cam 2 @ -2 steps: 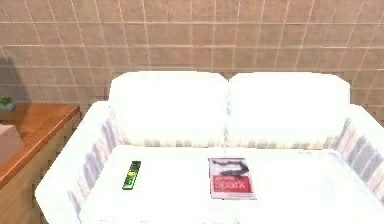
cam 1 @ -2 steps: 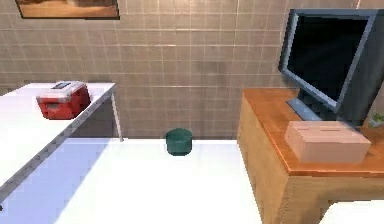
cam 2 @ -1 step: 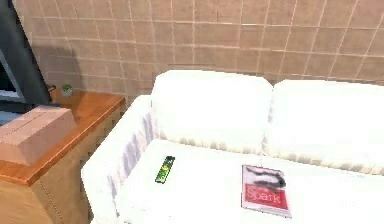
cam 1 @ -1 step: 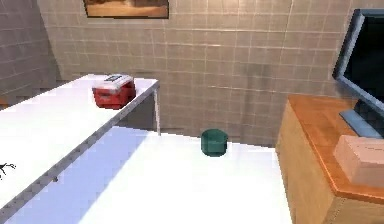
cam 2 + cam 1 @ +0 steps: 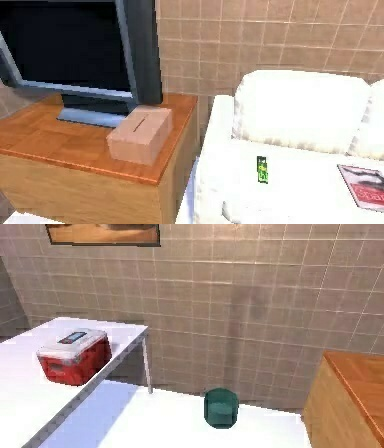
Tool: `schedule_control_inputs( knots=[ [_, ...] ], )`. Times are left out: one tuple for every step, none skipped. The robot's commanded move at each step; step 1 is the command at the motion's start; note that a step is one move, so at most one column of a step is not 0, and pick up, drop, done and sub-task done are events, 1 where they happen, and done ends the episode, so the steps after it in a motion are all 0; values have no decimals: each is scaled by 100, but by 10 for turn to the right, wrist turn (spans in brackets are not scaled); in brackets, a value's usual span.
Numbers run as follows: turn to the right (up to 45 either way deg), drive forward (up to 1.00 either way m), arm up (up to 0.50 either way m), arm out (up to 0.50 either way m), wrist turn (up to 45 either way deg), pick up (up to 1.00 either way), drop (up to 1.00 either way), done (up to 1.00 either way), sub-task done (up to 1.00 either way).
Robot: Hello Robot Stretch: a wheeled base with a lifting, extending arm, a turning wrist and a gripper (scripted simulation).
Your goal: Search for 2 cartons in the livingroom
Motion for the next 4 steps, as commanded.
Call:
schedule_control_inputs(
  knots=[
    [450,0,0,0,0,0,0,0,0],
    [270,0,0,0,0,0,0,0,0],
    [0,0,0,0,0,0,0,0,100],
    [-450,0,0,0,0,0,0,0,0]
  ],
)
